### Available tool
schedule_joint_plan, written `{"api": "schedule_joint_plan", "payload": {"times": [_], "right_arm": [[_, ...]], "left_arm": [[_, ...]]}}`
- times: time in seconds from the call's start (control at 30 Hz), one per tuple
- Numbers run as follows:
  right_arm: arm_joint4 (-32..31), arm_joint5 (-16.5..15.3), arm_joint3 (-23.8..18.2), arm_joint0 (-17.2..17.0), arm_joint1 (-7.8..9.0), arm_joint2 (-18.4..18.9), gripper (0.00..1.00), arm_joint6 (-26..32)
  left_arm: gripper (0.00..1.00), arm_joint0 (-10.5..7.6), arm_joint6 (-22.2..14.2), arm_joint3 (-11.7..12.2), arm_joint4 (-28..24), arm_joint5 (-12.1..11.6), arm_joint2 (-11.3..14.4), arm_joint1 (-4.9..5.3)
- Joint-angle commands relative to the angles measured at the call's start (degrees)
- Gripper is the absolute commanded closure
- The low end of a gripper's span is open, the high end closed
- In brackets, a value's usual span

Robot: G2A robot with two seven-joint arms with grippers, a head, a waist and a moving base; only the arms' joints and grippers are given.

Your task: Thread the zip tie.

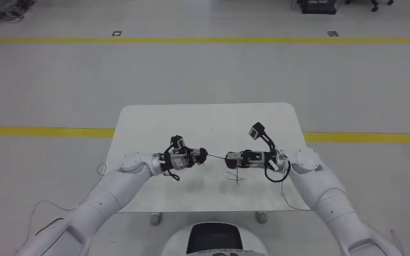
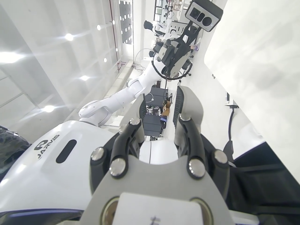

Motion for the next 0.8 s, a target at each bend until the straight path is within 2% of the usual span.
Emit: {"api": "schedule_joint_plan", "payload": {"times": [0.0, 0.3, 0.43, 0.77], "right_arm": [[0.1, 0.0, 0.2, 0.0, -0.12, 0.1, 0.76, 0.2], [-0.1, 0.0, 0.7, 0.0, -0.64, 0.6, 0.85, 0.8], [-0.2, 0.0, 0.9, -0.1, -0.84, 1.0, 0.85, 0.7], [-0.5, 0.0, 1.5, -0.2, -1.23, 1.4, 0.93, 0.4]], "left_arm": [[1.0, 0.03, 0.0, 0.2, 0.0, 0.0, -0.1, -0.15], [1.0, 0.17, 0.0, 0.8, 0.1, -0.1, -0.6, -0.75], [1.0, 0.17, -0.3, 1.0, 0.3, 0.0, -0.8, -0.94], [1.0, 0.37, -0.6, 1.2, 1.1, 0.2, -1.5, -1.29]]}}
